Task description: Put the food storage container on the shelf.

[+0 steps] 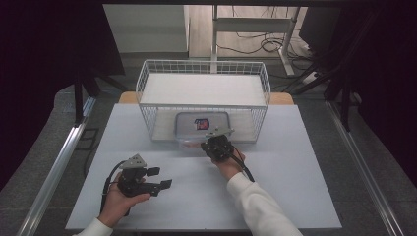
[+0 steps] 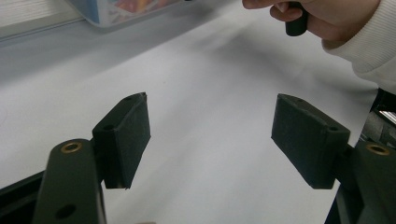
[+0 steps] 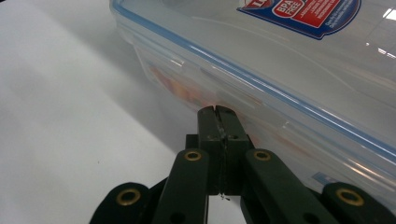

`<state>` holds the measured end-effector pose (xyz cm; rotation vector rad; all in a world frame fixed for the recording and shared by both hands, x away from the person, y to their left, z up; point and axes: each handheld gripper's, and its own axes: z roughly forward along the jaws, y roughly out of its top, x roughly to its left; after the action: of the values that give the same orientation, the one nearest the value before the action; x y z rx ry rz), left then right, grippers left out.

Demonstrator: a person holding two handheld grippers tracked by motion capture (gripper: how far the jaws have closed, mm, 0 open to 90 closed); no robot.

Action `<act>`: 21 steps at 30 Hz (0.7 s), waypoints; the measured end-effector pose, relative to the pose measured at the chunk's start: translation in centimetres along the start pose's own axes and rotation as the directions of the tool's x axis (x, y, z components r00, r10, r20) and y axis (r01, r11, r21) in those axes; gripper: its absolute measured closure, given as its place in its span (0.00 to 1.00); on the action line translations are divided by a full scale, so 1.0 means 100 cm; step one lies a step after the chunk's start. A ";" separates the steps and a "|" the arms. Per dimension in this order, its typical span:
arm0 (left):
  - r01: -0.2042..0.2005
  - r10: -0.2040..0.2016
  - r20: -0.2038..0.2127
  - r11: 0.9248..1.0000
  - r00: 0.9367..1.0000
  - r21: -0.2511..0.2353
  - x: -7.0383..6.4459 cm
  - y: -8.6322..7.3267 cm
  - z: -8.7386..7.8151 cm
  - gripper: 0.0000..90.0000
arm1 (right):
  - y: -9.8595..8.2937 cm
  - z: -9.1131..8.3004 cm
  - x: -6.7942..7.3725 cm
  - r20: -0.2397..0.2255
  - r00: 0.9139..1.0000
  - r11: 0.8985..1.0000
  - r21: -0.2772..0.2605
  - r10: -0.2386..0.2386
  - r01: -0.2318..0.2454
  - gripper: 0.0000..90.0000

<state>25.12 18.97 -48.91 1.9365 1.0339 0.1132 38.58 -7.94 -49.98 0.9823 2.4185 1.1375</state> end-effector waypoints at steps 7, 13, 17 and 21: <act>0.000 0.000 -0.001 1.000 1.000 0.002 0.000 0.000 0.000 0.31 | 0.003 0.006 -0.002 0.004 1.000 1.000 -0.012 0.017 -0.017 0.99; 0.001 -0.001 -0.002 1.000 1.000 0.001 0.000 0.000 0.000 0.31 | 0.007 0.011 -0.005 0.016 0.999 0.999 -0.018 0.031 -0.031 0.99; 0.001 -0.001 -0.003 1.000 1.000 0.001 0.001 0.000 0.000 0.31 | 0.010 0.014 -0.007 0.025 0.999 0.999 -0.019 0.038 -0.037 0.99; 0.002 -0.002 -0.002 1.000 1.000 0.001 0.001 0.000 0.000 0.31 | 0.012 0.017 -0.009 0.036 0.998 0.999 -0.020 0.044 -0.043 0.99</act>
<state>25.16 19.06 -48.95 1.9364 1.0368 0.1136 40.65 -7.09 -50.14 1.0453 2.3640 1.1452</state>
